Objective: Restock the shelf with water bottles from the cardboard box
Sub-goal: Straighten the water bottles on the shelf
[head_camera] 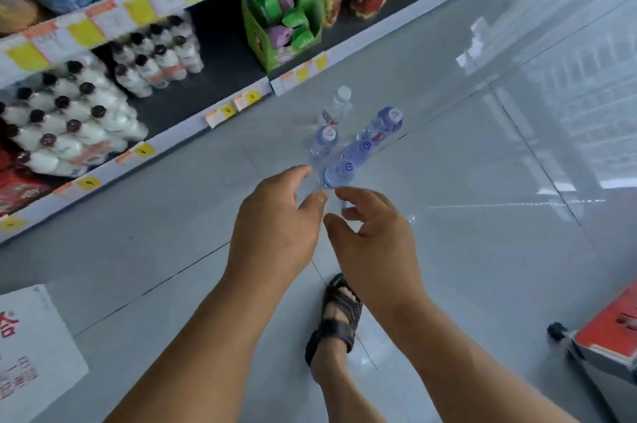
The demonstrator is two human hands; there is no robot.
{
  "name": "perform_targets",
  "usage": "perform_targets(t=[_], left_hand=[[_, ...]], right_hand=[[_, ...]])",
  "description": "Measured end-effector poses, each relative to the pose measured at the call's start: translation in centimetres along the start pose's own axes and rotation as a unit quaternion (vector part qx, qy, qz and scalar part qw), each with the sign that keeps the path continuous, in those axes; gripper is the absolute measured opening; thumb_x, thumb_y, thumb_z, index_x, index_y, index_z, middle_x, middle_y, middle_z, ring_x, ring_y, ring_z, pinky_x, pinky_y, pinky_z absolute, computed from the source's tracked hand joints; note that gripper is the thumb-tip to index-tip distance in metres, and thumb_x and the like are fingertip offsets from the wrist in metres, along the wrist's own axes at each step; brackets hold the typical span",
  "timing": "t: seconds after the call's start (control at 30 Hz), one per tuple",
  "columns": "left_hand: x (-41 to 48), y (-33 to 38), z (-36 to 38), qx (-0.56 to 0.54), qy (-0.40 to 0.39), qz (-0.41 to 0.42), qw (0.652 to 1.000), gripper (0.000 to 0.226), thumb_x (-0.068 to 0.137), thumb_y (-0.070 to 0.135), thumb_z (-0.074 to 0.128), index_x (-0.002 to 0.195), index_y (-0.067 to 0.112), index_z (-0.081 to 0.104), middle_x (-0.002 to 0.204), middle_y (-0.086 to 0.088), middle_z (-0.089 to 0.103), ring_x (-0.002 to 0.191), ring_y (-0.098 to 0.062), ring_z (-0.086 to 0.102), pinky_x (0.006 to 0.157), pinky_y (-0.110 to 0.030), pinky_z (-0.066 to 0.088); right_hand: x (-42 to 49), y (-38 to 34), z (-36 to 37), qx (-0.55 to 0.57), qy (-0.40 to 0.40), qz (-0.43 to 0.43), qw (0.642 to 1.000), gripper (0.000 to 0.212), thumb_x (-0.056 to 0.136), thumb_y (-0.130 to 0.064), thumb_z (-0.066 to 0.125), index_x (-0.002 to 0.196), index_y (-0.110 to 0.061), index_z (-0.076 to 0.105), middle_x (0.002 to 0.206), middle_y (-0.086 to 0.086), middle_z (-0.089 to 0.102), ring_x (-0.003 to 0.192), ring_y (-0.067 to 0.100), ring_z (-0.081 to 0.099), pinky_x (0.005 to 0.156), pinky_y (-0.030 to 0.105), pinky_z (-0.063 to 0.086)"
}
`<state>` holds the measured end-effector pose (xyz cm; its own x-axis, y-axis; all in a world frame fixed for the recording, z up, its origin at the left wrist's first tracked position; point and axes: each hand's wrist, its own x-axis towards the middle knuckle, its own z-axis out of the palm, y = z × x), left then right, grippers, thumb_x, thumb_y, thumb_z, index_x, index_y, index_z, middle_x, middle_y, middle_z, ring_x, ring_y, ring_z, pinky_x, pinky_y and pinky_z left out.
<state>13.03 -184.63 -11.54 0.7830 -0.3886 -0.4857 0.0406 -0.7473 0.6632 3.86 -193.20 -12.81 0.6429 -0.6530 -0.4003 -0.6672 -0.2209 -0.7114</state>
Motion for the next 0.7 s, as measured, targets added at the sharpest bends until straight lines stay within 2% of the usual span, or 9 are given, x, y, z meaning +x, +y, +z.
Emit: perform_targets(t=[0.07, 0.17, 0.3, 0.43, 0.53, 0.7], left_hand=[[1.2, 0.9, 2.1, 0.008, -0.008, 0.016, 1.0, 0.041, 0.094, 0.031, 0.06, 0.135, 0.027, 0.056, 0.134, 0.005, 0.061, 0.116, -0.014, 0.06, 0.087, -0.023, 0.042], [3.0, 1.2, 5.2, 0.009, -0.032, 0.03, 0.999, 0.036, 0.095, 0.027, 0.059, 0.131, 0.025, 0.059, 0.126, 0.005, 0.065, 0.109, -0.012, 0.061, 0.081, -0.021, 0.039], [6.0, -0.7, 9.6, 0.01, -0.052, 0.048, 0.997, 0.038, 0.095, 0.027, 0.059, 0.133, 0.024, 0.058, 0.128, 0.004, 0.064, 0.11, -0.011, 0.061, 0.083, -0.016, 0.039], [9.5, -3.7, 13.7, 0.015, -0.072, 0.059, 0.996, 0.039, 0.095, 0.026, 0.059, 0.134, 0.021, 0.058, 0.133, 0.003, 0.063, 0.117, -0.013, 0.059, 0.088, -0.015, 0.039], [11.6, -5.7, 15.8, 0.025, -0.078, 0.068, 0.994, 0.038, 0.094, 0.023, 0.06, 0.132, 0.02, 0.06, 0.13, 0.002, 0.064, 0.116, -0.012, 0.059, 0.084, -0.009, 0.036], [13.6, -7.2, 16.7, 0.016, -0.089, 0.06, 0.994, 0.037, 0.093, 0.025, 0.061, 0.131, 0.022, 0.061, 0.127, 0.003, 0.065, 0.113, -0.013, 0.061, 0.092, -0.022, 0.044]], right_hand=[[1.8, 2.5, -1.5, -0.012, 0.022, 0.021, 0.999, 0.03, 0.088, -0.02, 0.069, 0.117, -0.024, 0.068, 0.114, -0.011, 0.063, 0.098, 0.004, 0.061, 0.081, 0.007, 0.043], [4.3, 7.0, -2.0, -0.037, 0.046, 0.06, 0.996, 0.034, 0.087, -0.018, 0.069, 0.12, -0.021, 0.067, 0.119, -0.005, 0.063, 0.104, 0.01, 0.061, 0.092, 0.025, 0.048], [7.9, 13.2, 0.0, -0.079, 0.052, 0.095, 0.991, 0.039, 0.084, -0.019, 0.071, 0.122, -0.02, 0.064, 0.117, 0.004, 0.061, 0.103, 0.022, 0.061, 0.09, 0.033, 0.049], [10.9, 17.8, 3.5, -0.09, 0.056, 0.092, 0.99, 0.038, 0.081, -0.018, 0.073, 0.118, -0.016, 0.064, 0.114, 0.008, 0.061, 0.099, 0.025, 0.062, 0.085, 0.032, 0.049], [12.3, 20.0, 6.1, -0.079, 0.067, 0.084, 0.991, 0.043, 0.079, -0.016, 0.074, 0.122, -0.016, 0.064, 0.114, 0.005, 0.058, 0.1, 0.02, 0.057, 0.081, 0.018, 0.037], [13.9, 21.7, 7.7, -0.055, 0.104, 0.108, 0.987, 0.04, 0.083, -0.01, 0.069, 0.122, -0.015, 0.062, 0.109, -0.003, 0.047, 0.092, 0.016, 0.052, 0.079, 0.017, 0.036]])
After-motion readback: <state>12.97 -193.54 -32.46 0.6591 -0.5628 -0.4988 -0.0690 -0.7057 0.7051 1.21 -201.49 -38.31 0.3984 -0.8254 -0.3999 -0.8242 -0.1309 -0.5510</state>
